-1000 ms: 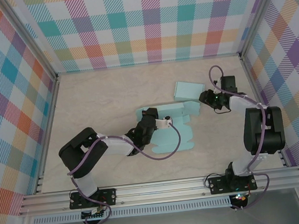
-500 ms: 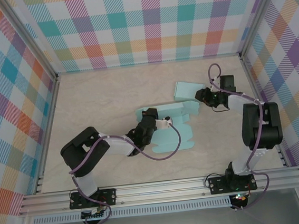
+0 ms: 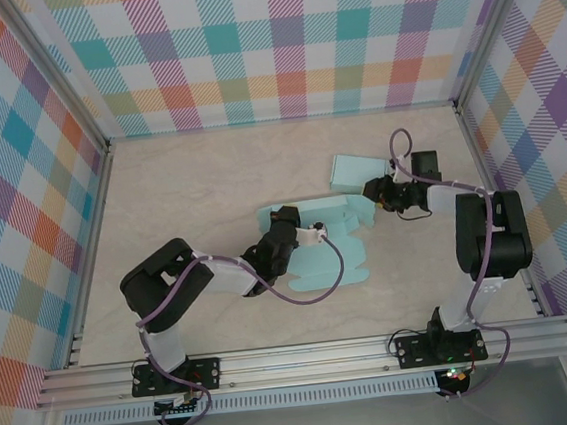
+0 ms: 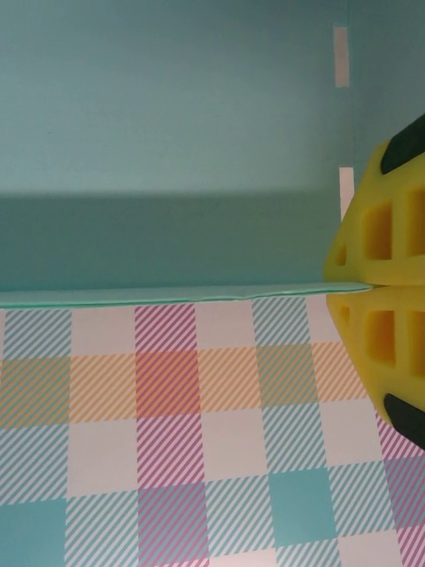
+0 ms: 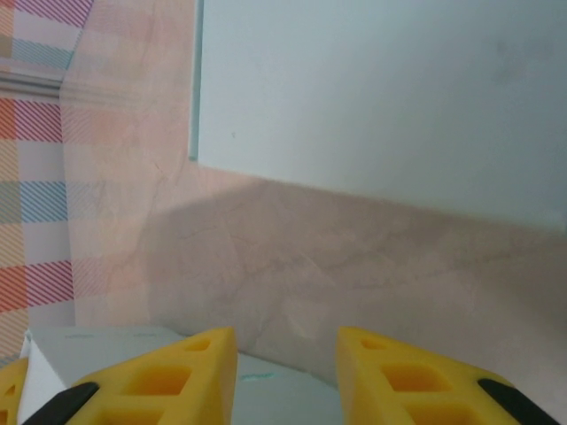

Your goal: Fold the paper box

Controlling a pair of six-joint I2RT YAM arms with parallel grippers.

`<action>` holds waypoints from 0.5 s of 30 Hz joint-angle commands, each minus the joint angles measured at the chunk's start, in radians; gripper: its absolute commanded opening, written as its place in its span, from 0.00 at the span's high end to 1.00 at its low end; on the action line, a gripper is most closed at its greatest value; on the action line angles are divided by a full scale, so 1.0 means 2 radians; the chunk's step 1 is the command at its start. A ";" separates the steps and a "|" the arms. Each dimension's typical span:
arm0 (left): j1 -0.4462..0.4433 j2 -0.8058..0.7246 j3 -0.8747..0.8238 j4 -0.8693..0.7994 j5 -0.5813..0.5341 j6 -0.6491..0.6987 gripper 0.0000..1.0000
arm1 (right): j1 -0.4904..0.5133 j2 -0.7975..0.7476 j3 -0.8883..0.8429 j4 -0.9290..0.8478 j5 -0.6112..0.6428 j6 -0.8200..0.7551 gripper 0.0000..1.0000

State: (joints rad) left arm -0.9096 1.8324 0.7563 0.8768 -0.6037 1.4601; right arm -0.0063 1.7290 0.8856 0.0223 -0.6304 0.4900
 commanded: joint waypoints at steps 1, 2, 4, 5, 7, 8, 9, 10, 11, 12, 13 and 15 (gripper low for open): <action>-0.005 0.018 0.012 0.020 -0.016 0.014 1.00 | 0.005 -0.040 -0.022 0.011 -0.014 0.000 0.64; -0.005 0.021 0.013 0.022 -0.016 0.017 1.00 | 0.006 -0.047 -0.028 0.012 -0.013 0.000 0.64; -0.005 0.028 0.016 0.025 -0.016 0.017 1.00 | 0.009 -0.058 -0.040 0.016 -0.012 0.002 0.64; -0.005 0.030 0.018 0.025 -0.015 0.017 1.00 | 0.011 -0.061 -0.046 0.018 -0.012 0.003 0.64; -0.005 0.034 0.020 0.028 -0.015 0.018 1.00 | 0.020 -0.063 -0.056 0.021 -0.010 0.003 0.64; -0.005 0.034 0.021 0.030 -0.015 0.018 1.00 | 0.025 -0.065 -0.060 0.022 -0.007 0.002 0.64; -0.005 0.035 0.021 0.030 -0.015 0.018 1.00 | 0.030 -0.067 -0.065 0.023 -0.002 0.001 0.64; -0.005 0.034 0.022 0.030 -0.015 0.019 1.00 | 0.034 -0.069 -0.070 0.022 0.004 0.001 0.63; -0.005 0.034 0.022 0.030 -0.014 0.020 1.00 | 0.037 -0.072 -0.074 0.023 0.008 0.001 0.63; -0.005 0.034 0.022 0.029 -0.014 0.021 1.00 | 0.041 -0.076 -0.080 0.026 0.014 0.002 0.63; -0.005 0.035 0.022 0.029 -0.014 0.022 1.00 | 0.045 -0.081 -0.086 0.028 0.018 0.003 0.63; -0.005 0.036 0.021 0.029 -0.014 0.023 1.00 | 0.052 -0.092 -0.096 0.029 0.030 0.002 0.63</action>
State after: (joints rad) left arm -0.9096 1.8896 0.7826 0.9268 -0.6228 1.4857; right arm 0.0803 1.5932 0.7185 0.0601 -0.5938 0.4934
